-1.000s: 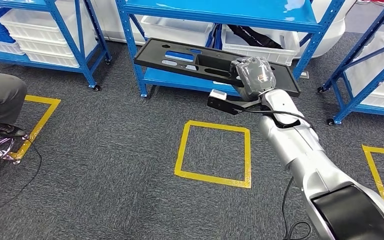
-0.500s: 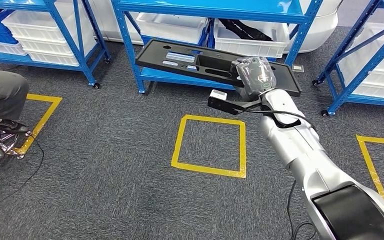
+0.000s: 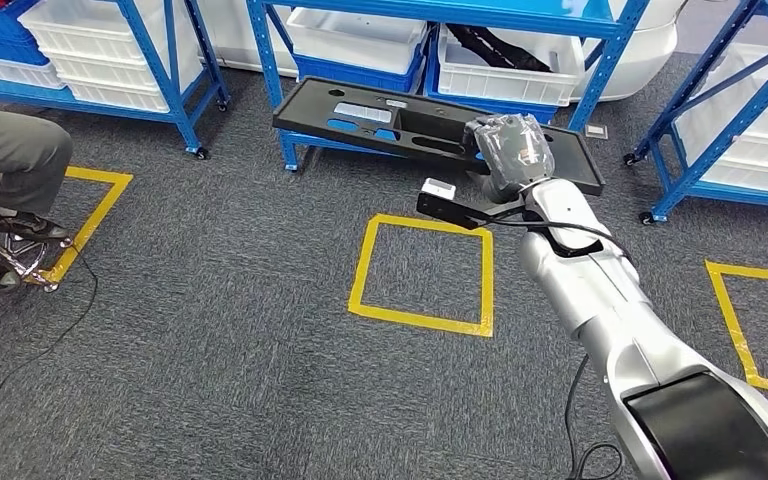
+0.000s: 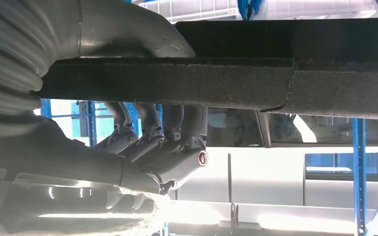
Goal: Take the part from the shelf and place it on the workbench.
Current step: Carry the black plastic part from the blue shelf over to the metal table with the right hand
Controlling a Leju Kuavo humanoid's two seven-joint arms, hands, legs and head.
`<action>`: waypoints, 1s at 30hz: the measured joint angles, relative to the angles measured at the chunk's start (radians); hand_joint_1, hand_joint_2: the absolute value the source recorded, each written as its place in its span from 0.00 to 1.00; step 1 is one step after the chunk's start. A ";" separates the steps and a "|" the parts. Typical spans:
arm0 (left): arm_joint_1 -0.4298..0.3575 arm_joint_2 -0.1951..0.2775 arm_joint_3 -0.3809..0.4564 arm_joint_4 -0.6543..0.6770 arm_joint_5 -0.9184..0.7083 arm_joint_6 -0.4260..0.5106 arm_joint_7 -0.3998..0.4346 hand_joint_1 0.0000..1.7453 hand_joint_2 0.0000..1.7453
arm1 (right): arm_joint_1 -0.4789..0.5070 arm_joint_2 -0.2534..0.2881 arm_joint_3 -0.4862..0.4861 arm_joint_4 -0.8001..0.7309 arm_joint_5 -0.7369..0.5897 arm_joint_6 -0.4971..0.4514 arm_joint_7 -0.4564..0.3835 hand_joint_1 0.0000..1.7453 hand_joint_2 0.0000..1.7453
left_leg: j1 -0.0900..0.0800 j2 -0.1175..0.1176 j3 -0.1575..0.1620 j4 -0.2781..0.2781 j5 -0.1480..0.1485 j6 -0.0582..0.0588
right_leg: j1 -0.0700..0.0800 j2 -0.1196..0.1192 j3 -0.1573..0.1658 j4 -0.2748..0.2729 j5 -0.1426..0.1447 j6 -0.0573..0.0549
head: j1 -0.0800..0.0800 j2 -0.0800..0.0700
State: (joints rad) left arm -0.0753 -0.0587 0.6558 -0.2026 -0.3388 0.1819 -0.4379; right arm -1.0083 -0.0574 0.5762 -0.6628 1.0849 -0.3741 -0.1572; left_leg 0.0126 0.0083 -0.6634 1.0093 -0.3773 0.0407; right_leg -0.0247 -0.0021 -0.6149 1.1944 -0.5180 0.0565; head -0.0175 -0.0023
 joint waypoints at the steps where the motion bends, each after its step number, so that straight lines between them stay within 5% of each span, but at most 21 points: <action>1: 0.000 0.000 0.000 0.000 0.000 0.000 0.000 0.00 1.00 | 0.000 0.001 -0.001 -0.001 0.001 0.000 0.000 0.79 1.00 | 0.000 0.000 -0.013 0.002 0.010 -0.007 | 0.000 0.000 0.050 -0.071 0.005 0.003 | 0.000 0.000; 3: 0.000 0.000 0.001 0.000 -0.001 -0.001 0.000 0.00 1.00 | -0.001 0.003 -0.004 -0.003 0.002 0.000 0.000 0.79 1.00 | -0.001 0.001 -0.028 0.003 0.031 -0.021 | 0.007 0.002 0.105 -0.170 -0.006 -0.005 | -0.003 0.000; 6: 0.003 0.000 0.002 0.000 -0.001 -0.001 0.000 0.00 1.00 | -0.001 0.004 -0.005 -0.004 0.004 0.000 0.000 0.79 1.00 | 0.001 -0.001 -0.037 0.000 0.050 -0.038 | 0.009 0.002 0.094 -0.187 0.002 -0.032 | -0.006 0.000; 7: 0.005 0.000 0.002 0.000 -0.002 -0.001 0.000 0.00 1.00 | -0.001 0.005 -0.005 -0.005 0.005 0.000 0.000 0.79 1.00 | 0.003 -0.002 -0.044 0.012 0.030 -0.043 | 0.005 0.001 0.089 -0.187 0.012 -0.043 | -0.006 0.000; 9: 0.007 0.000 0.003 0.000 -0.002 -0.001 0.000 0.00 1.00 | -0.002 0.008 -0.005 -0.005 0.006 0.001 0.000 0.79 1.00 | 0.008 -0.005 -0.069 0.094 -0.068 -0.051 | 0.001 -0.001 0.070 -0.187 0.038 -0.064 | -0.008 0.000; 11: 0.006 0.000 0.003 0.000 -0.002 -0.001 -0.001 0.00 1.00 | -0.002 0.011 -0.005 -0.004 0.007 0.001 0.000 0.79 1.00 | 0.009 -0.007 -0.093 0.226 -0.164 -0.057 | 0.006 -0.001 0.041 -0.186 0.063 -0.073 | -0.010 0.000; 12: 0.006 0.000 0.003 0.000 -0.002 -0.001 -0.001 0.00 1.00 | -0.001 0.011 -0.005 -0.004 0.008 0.001 0.000 0.79 1.00 | 0.009 -0.007 -0.096 0.276 -0.180 -0.059 | 0.008 -0.001 0.026 -0.185 0.075 -0.072 | -0.010 0.000; 14: 0.006 0.000 0.003 0.000 -0.002 -0.001 -0.001 0.00 1.00 | 0.000 0.012 -0.005 -0.004 0.008 0.001 0.000 0.79 1.00 | 0.010 -0.007 -0.057 0.286 -0.149 -0.059 | 0.010 -0.001 -0.004 -0.184 0.098 -0.068 | -0.010 0.000; 16: 0.005 -0.001 0.003 0.000 -0.002 -0.001 -0.002 0.00 1.00 | 0.000 0.012 -0.005 -0.005 0.007 0.000 0.000 0.79 1.00 | 0.011 -0.008 0.044 0.180 -0.118 -0.056 | 0.012 -0.001 -0.028 -0.182 0.119 -0.060 | -0.010 0.000; 18: 0.002 -0.001 0.003 0.000 -0.002 -0.001 -0.003 0.00 1.00 | -0.004 0.013 -0.007 -0.006 0.002 0.000 -0.002 0.79 1.00 | 0.008 -0.012 0.132 0.055 -0.136 -0.049 | 0.015 -0.002 -0.043 -0.182 0.138 -0.047 | -0.009 0.000; 19: 0.002 -0.001 0.003 0.000 -0.002 -0.001 -0.003 0.00 1.00 | -0.006 0.015 -0.009 -0.006 -0.002 0.001 -0.005 0.79 1.00 | 0.003 -0.014 0.150 0.020 -0.145 -0.042 | 0.016 -0.003 -0.048 -0.184 0.149 -0.039 | -0.009 0.000; 22: 0.004 -0.004 0.005 0.000 -0.001 0.000 -0.004 0.00 1.00 | -0.005 0.015 -0.016 -0.003 -0.013 0.004 -0.014 0.79 1.00 | -0.006 -0.009 0.133 0.000 -0.119 -0.012 | 0.014 -0.003 -0.064 -0.182 0.159 -0.022 | -0.009 0.000; 24: 0.004 -0.005 0.008 0.001 -0.001 0.001 -0.004 0.00 1.00 | -0.003 0.013 -0.021 0.001 -0.017 0.008 -0.021 0.79 1.00 | -0.005 -0.004 0.106 -0.005 -0.089 0.005 | 0.013 -0.002 -0.094 -0.116 0.089 -0.031 | -0.007 0.000; 26: 0.003 -0.005 0.011 0.001 -0.001 0.002 -0.004 0.00 1.00 | -0.003 0.014 -0.027 0.004 -0.024 0.010 -0.026 0.79 1.00 | -0.007 -0.004 0.070 -0.004 -0.060 0.013 | 0.012 -0.001 -0.124 0.013 -0.005 -0.042 | -0.004 0.000; 27: 0.003 -0.005 0.012 0.001 -0.001 0.002 -0.004 0.00 1.00 | -0.003 0.014 -0.029 0.005 -0.026 0.011 -0.028 0.79 1.00 | -0.008 -0.004 0.051 -0.004 -0.045 0.014 | 0.012 -0.001 -0.129 0.073 -0.030 -0.039 | -0.004 0.000; 29: 0.003 -0.007 0.015 0.001 -0.002 0.002 -0.004 0.00 1.00 | -0.003 0.014 -0.032 0.008 -0.028 0.011 -0.032 0.79 1.00 | -0.009 -0.004 0.016 -0.003 -0.019 0.012 | 0.013 0.000 -0.103 0.117 -0.022 -0.025 | -0.004 0.000; 30: 0.003 -0.007 0.016 0.001 -0.002 0.002 -0.004 0.00 1.00 | -0.004 0.015 -0.032 0.009 -0.027 0.010 -0.035 0.79 1.00 | -0.009 -0.004 -0.001 -0.003 -0.005 0.010 | 0.014 -0.001 -0.063 0.086 -0.003 -0.018 | -0.004 0.000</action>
State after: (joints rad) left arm -0.0725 -0.0662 0.6719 -0.2018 -0.3408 0.1842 -0.4421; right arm -1.0118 -0.0425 0.5440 -0.6535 1.0575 -0.3637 -0.1919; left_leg 0.0032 0.0047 -0.6649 1.0068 -0.3826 0.0506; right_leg -0.0108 -0.0026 -0.6781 1.2804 -0.5210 0.0383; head -0.0217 -0.0023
